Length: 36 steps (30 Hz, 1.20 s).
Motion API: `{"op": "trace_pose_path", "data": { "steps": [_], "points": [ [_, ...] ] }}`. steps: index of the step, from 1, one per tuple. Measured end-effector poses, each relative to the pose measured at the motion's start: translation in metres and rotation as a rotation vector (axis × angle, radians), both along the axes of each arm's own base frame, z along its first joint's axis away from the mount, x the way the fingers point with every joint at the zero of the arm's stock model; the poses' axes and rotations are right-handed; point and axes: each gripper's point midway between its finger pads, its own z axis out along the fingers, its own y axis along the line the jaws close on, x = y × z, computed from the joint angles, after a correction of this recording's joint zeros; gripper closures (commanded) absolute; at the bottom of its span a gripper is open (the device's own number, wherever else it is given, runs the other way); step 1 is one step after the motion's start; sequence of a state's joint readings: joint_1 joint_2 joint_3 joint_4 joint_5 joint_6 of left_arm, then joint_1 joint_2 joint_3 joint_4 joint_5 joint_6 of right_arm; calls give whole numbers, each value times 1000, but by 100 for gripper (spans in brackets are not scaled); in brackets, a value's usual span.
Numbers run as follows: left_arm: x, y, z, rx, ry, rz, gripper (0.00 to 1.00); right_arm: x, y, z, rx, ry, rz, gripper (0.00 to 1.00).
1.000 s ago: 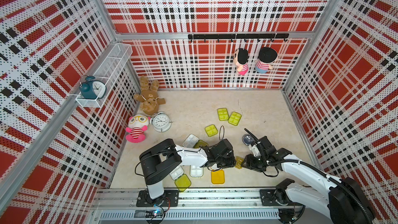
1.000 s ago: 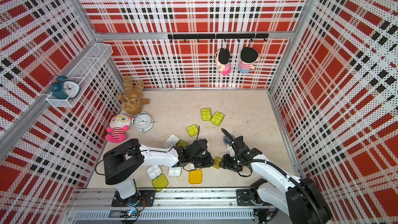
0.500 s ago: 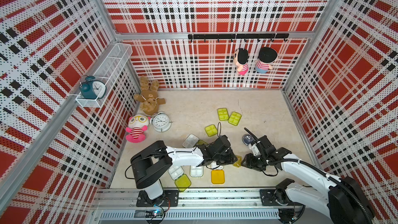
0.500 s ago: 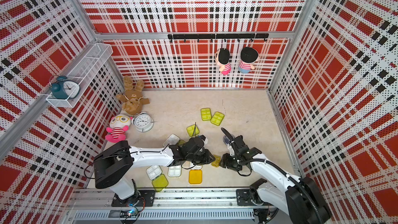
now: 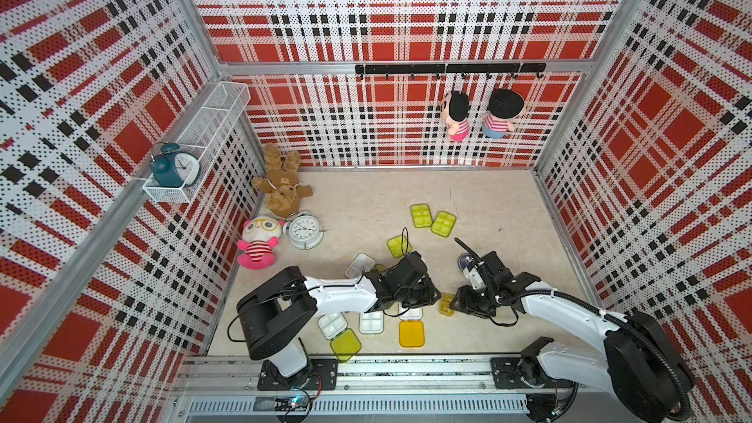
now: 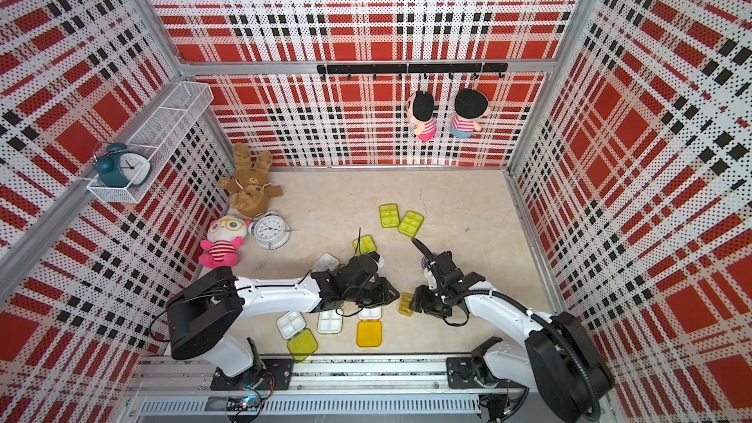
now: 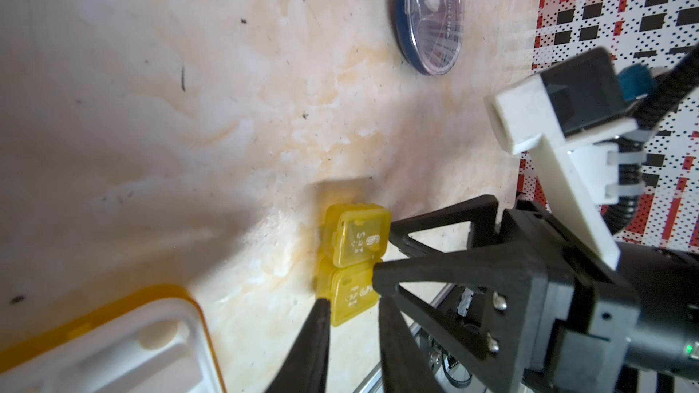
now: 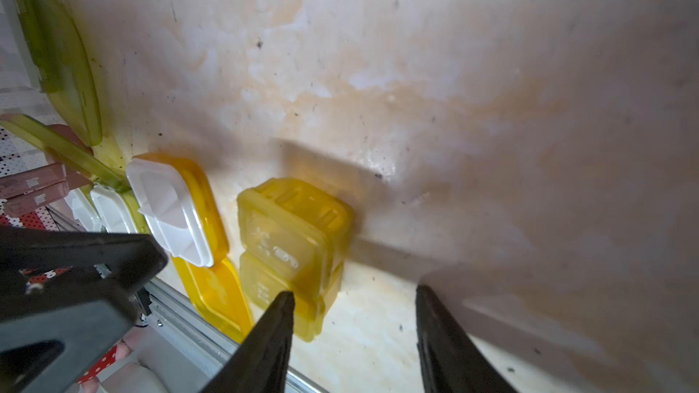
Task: Close pillboxes
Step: Close the lid on the pillbox.
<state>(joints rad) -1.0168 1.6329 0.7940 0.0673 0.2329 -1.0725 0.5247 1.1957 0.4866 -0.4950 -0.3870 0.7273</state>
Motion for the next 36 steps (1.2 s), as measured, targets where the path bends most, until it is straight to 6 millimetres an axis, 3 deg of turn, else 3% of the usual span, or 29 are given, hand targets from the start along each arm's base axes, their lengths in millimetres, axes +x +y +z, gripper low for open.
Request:
{"op": "trace_pose_path", "data": {
  "steps": [7,13,22,26,32,36],
  "points": [
    [-6,-5,-7,-4,12,-24,76,2,2,0,4,-4,4,46],
    [-21,-9,-32,36,51,-68,83,2,2,0,4,-5,5,46],
    [-21,-19,-33,-1,46,-87,85,2,2,0,1,-5,4,47],
    [-22,-21,-33,-10,48,-92,85,2,3,-1,8,-9,4,60],
    [-21,-23,-32,-10,51,-97,85,3,3,1,21,-29,3,64],
    [-21,-24,-32,-4,56,-99,84,2,2,1,26,-43,-2,58]
  ]
}}
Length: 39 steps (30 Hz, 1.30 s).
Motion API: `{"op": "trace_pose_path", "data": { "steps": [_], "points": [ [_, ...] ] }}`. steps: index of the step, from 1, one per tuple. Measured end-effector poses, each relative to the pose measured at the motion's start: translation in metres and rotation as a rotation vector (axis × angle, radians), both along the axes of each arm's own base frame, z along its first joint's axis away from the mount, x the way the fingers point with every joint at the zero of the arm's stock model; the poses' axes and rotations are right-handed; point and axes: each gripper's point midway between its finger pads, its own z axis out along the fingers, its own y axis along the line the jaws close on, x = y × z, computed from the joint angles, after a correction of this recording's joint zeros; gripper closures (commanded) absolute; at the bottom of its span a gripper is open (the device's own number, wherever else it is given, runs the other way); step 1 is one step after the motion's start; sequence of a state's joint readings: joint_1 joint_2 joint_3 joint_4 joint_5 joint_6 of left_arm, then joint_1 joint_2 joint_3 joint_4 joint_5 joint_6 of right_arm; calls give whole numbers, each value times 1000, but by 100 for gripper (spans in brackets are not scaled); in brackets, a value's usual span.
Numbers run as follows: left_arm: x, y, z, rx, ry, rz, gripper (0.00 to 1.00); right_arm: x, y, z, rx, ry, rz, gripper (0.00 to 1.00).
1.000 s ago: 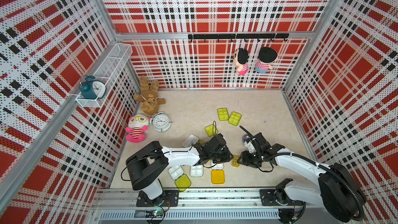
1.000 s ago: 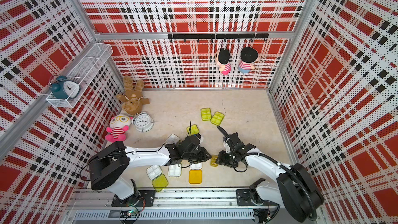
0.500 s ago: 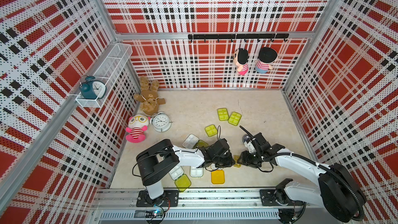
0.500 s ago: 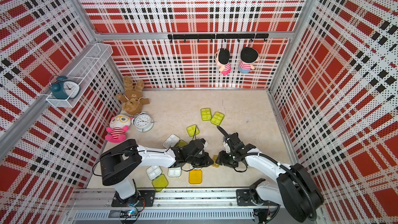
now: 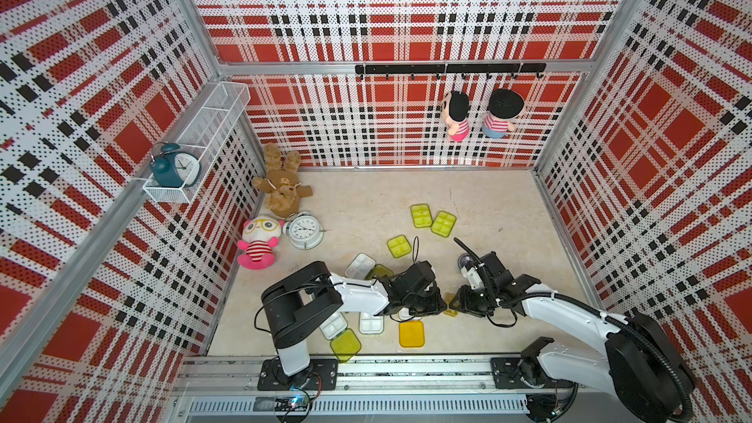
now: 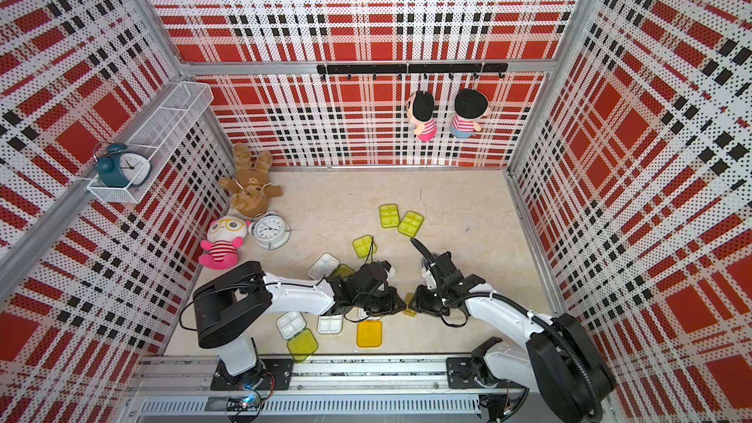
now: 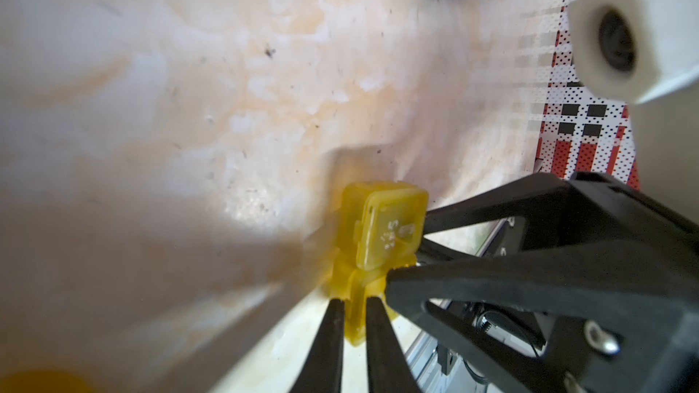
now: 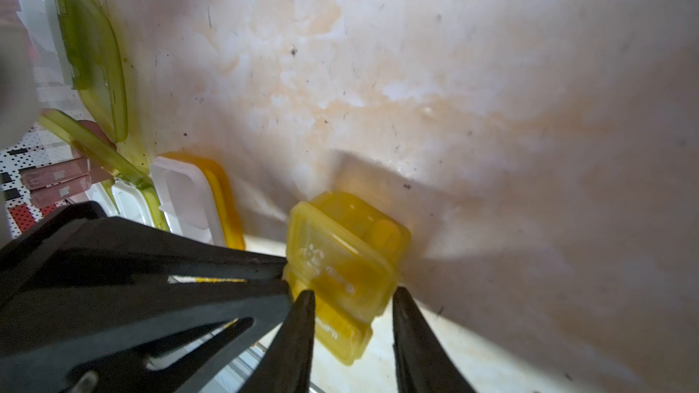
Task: Close pillboxes
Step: Close the lid on the pillbox, then adjust the pillbox at the center of the board.
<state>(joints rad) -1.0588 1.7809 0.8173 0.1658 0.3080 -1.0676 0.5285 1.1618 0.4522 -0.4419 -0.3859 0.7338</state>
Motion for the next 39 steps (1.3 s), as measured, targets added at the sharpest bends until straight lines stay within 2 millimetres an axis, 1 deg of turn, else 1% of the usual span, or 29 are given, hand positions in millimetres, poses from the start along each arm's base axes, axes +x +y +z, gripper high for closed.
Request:
{"op": "trace_pose_path", "data": {
  "steps": [1,2,5,7,13,15,19,23,24,25,26,28,30,33,39],
  "points": [
    [0,-1,0,0,0,-1,84,-1,0,0,1,-1,-2,53],
    [0,-1,0,0,1,-1,83,-2,-1,0,4,-2,-5,51],
    [1,-2,0,1,1,-3,84,-6,-3,-1,12,-3,-11,50],
    [1,-2,0,1,1,-4,84,-8,-3,0,21,-7,-11,51],
    [2,-5,0,1,2,-5,84,-13,-2,-2,42,-1,-6,58],
    [3,-6,0,3,3,-5,84,-13,-1,-1,53,-4,-5,63],
    [2,-6,0,7,4,-6,85,-12,0,0,65,-8,-13,76],
    [2,-6,0,8,5,-5,85,-12,-1,3,66,-17,-25,77],
    [2,-6,0,8,5,-5,85,-12,-1,3,66,-18,-26,77],
    [2,-6,0,8,5,-5,80,-12,-2,3,65,-21,-27,75],
    [2,-6,0,8,3,-5,74,-12,-2,4,65,-22,-31,69],
    [2,-6,-3,14,6,-4,71,-12,-4,2,58,-21,-41,60],
    [3,-8,-4,15,8,-4,67,-13,-6,0,51,-16,-52,55],
    [14,-16,-1,9,2,4,66,-12,-8,1,44,-22,-68,52],
    [38,-45,18,-49,-35,-3,66,-3,-9,15,51,-66,-97,49]
  ]
}}
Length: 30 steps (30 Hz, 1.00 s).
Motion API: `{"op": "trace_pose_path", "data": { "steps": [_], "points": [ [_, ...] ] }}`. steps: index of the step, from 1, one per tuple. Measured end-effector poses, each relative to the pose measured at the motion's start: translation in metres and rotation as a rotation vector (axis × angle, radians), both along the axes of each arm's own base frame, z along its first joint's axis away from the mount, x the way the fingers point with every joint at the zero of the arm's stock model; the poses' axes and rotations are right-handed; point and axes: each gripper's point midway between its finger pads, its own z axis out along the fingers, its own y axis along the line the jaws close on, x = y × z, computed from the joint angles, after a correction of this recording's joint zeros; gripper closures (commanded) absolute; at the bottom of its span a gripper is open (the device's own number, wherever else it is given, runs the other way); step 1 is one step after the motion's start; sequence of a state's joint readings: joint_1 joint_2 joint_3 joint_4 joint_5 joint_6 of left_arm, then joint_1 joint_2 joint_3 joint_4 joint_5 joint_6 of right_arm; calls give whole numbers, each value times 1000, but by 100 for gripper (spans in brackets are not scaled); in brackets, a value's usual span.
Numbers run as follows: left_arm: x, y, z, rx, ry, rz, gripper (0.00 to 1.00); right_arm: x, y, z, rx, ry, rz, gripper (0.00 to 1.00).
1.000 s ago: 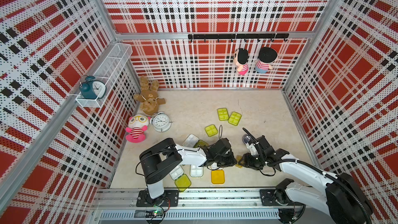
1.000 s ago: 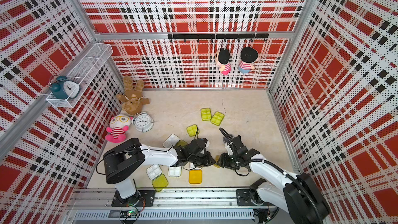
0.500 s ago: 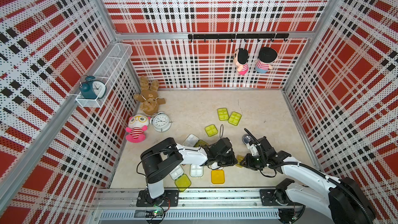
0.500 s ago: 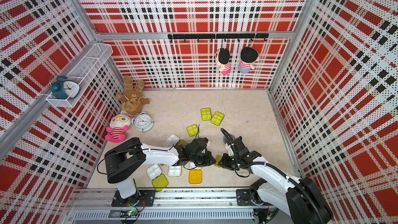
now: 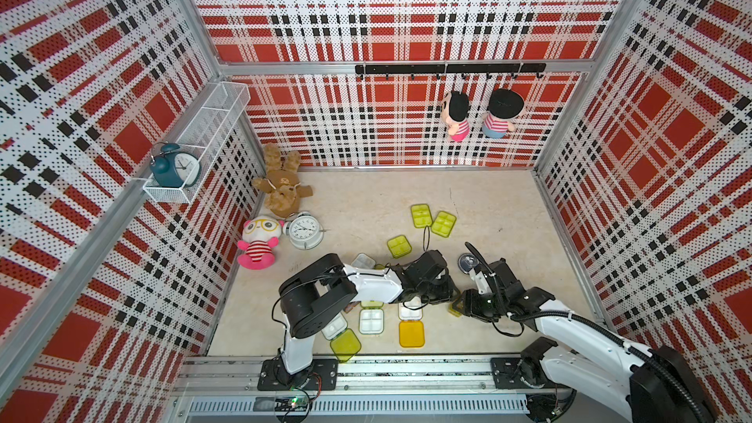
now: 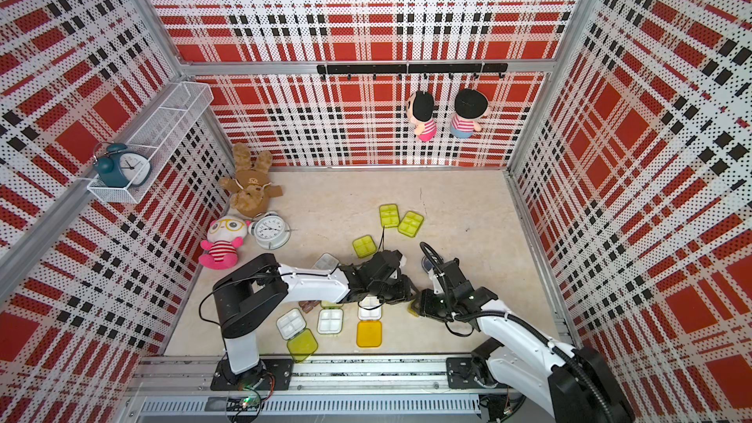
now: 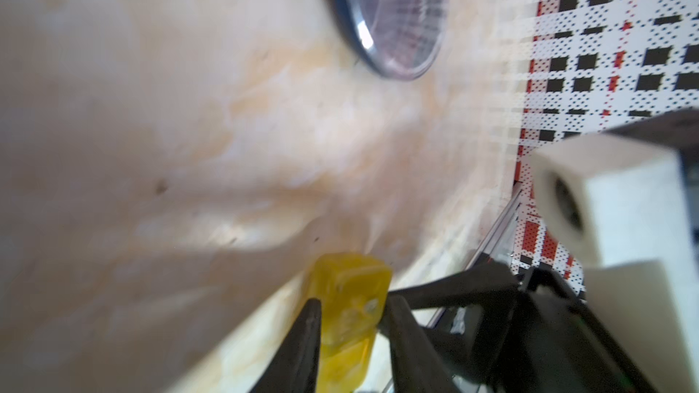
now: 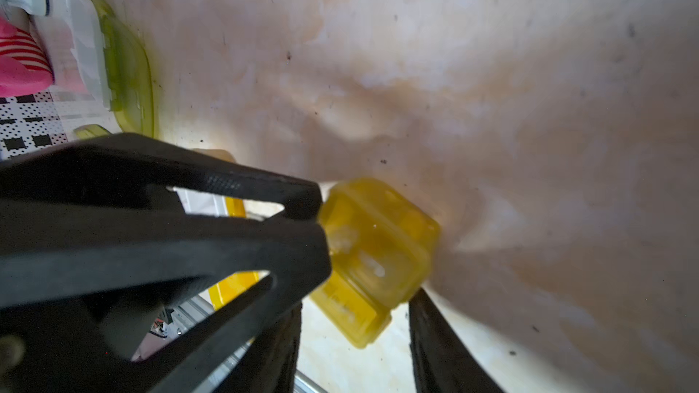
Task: Close pillboxes
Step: Adjust the pillbox at the center of the board, then move the pillbox to the center of the board.
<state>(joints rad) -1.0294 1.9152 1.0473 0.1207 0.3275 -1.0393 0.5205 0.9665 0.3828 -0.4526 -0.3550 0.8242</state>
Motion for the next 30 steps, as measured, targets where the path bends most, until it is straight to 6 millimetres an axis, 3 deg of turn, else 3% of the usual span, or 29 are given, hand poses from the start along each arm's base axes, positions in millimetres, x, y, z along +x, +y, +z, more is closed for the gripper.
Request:
{"op": "trace_pose_path", "data": {
  "steps": [7,14,18,23,27,30],
  "points": [
    [18,-22,4,-25,-17,-18,66,8,-17,42,-32,-85,-68,38],
    [19,-13,-3,12,-10,-38,65,8,-15,67,-1,-117,-60,37],
    [27,14,7,42,-18,-3,64,4,-7,68,27,-105,-15,37],
    [43,50,58,4,-101,81,64,3,12,71,88,-94,47,37],
    [36,83,84,-22,-142,144,64,-2,37,62,109,-61,137,37],
    [23,108,81,-10,-136,189,63,-5,52,51,108,-21,184,36]
  ]
}}
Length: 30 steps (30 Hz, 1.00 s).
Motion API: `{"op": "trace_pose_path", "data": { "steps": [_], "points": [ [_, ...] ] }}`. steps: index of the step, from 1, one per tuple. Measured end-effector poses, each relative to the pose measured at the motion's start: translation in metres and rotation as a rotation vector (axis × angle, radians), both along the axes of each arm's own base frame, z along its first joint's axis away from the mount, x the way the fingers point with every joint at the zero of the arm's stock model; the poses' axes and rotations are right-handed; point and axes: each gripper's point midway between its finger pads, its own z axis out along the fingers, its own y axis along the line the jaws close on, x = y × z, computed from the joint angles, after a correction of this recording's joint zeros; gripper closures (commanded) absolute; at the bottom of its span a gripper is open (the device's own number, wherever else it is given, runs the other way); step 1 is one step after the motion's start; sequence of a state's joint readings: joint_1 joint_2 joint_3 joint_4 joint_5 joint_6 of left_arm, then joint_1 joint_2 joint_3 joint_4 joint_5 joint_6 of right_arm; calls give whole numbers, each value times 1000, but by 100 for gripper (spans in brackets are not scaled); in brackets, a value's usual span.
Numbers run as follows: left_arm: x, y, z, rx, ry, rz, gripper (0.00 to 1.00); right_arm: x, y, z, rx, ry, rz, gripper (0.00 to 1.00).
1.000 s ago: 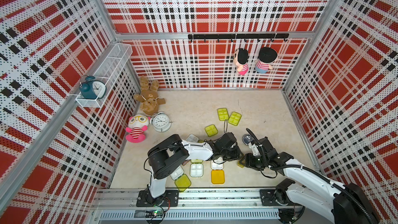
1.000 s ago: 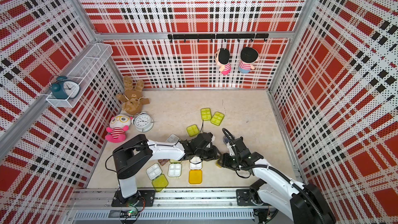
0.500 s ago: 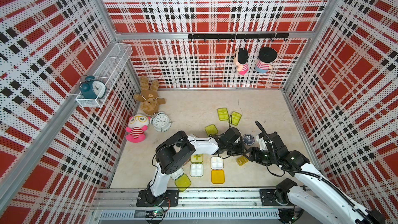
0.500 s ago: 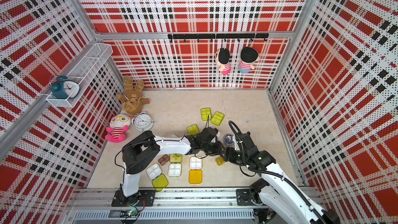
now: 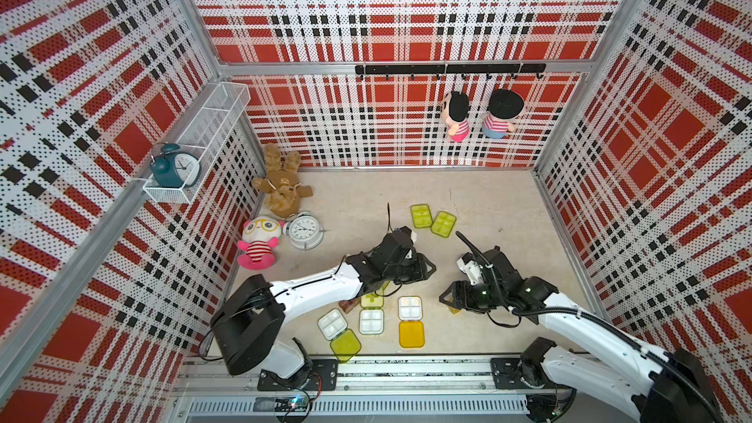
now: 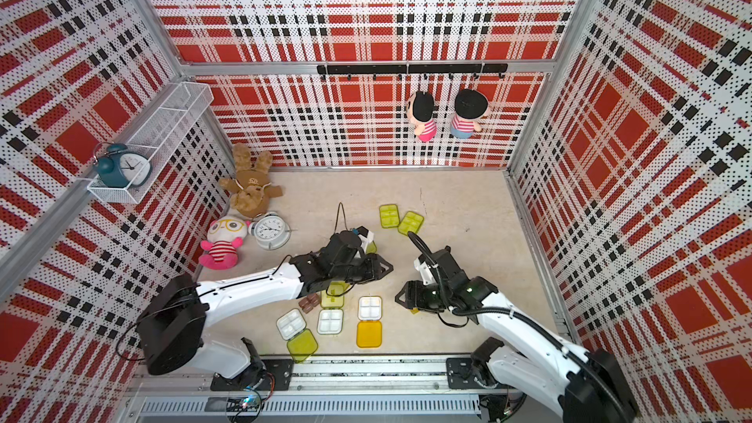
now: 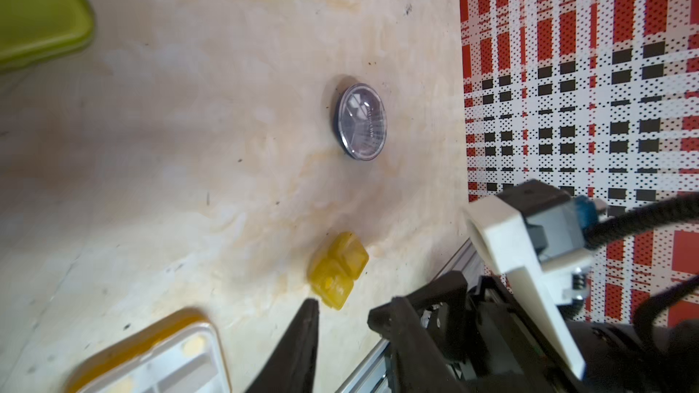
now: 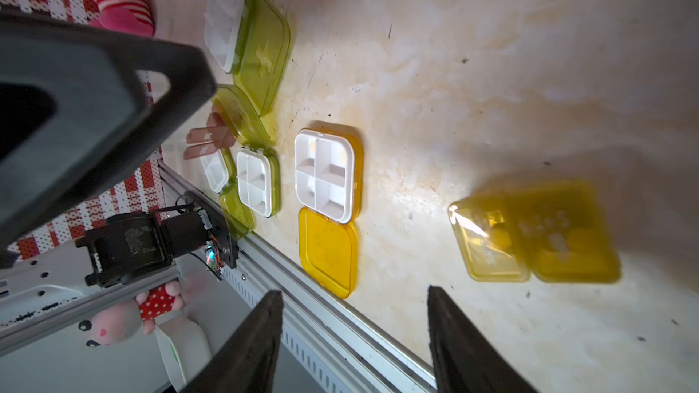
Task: Close pillboxes
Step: Move the pillbox to the center of the board.
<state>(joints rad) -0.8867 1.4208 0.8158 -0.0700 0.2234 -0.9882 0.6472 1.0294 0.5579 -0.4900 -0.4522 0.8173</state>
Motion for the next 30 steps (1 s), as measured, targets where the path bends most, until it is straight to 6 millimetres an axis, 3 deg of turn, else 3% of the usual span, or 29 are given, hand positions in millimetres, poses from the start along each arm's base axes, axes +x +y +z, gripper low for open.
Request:
{"op": "trace_pose_path", "data": {
  "steps": [6,14,21,30],
  "points": [
    [-27,40,-21,28,65,79,62,4,22,-8,53,40,37,36],
    [-86,38,-22,-4,121,23,53,-26,48,-6,83,64,160,34],
    [-125,48,-50,28,199,7,52,-46,40,-16,105,103,167,33],
    [-145,53,-77,60,247,10,44,-63,31,-35,121,175,150,33]
  ]
}}
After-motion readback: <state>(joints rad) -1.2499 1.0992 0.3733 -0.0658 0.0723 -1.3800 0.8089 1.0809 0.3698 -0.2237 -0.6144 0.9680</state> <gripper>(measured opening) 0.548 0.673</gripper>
